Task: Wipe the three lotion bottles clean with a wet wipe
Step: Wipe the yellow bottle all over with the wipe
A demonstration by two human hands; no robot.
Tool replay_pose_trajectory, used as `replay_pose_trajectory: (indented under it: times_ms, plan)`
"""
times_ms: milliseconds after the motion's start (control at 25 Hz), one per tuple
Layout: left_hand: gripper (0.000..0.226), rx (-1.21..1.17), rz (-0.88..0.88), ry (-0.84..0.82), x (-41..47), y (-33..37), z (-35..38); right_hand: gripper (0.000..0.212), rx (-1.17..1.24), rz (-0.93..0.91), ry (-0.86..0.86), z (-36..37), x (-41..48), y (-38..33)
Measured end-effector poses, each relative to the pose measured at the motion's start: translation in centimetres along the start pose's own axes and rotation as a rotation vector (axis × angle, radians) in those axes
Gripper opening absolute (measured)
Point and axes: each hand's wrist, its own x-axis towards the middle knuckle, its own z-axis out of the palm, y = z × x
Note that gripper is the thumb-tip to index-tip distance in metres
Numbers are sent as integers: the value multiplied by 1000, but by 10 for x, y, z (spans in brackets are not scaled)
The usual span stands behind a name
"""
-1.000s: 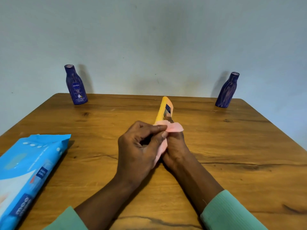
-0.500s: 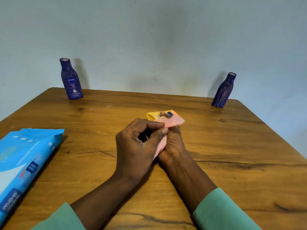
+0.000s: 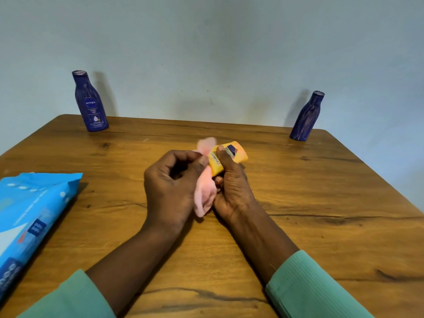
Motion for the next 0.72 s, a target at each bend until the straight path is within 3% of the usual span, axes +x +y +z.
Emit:
replay_pose_trajectory:
  times_ms: [160, 320, 520, 640, 720]
  plan:
    - [10, -60, -81, 48, 7, -7, 2, 20, -34, -24, -18, -9, 2, -5]
    - [10, 17, -26, -67, -10, -1, 7, 37, 36, -4, -58, -3, 7, 4]
    - [14, -120, -61, 49, 23, 1, 1, 58, -67, -19, -193, -4, 13, -6]
    - [16, -138, -102, -26, 16, 3, -6, 42, -90, 50, -238, -9, 8, -9]
    - [17, 38, 51, -156, 7, 5, -12, 33, -61, 118, -242, -8, 0, -8]
